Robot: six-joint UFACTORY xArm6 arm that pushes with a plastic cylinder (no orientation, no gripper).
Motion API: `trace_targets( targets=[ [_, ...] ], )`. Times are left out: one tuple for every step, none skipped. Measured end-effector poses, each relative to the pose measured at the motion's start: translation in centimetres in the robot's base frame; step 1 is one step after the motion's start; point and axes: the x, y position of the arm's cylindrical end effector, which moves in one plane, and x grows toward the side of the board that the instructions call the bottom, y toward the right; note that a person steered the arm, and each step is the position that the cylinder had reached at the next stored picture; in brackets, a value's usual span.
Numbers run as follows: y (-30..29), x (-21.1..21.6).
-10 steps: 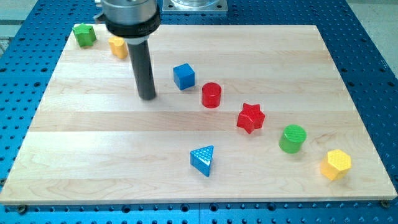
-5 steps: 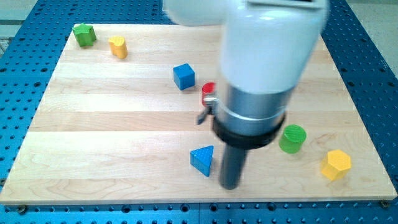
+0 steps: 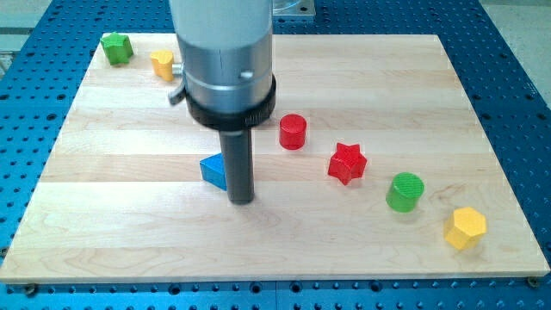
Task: Move the blue triangle to the top left of the blue cube
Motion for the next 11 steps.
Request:
trace_targets(
  targets=[
    [-2.2,-1.6],
    [-3.8,-9.2],
    [-4.9,-13.7],
    [-6.4,-15.1],
    [-10.0,-14.8],
    [-10.6,-16.9],
    [-13.4,-19.3],
    [-13.3,-20.3],
    [-12.9,-20.3],
    [-16.3,-14.3],
    [-14.1,-14.5]
  ],
)
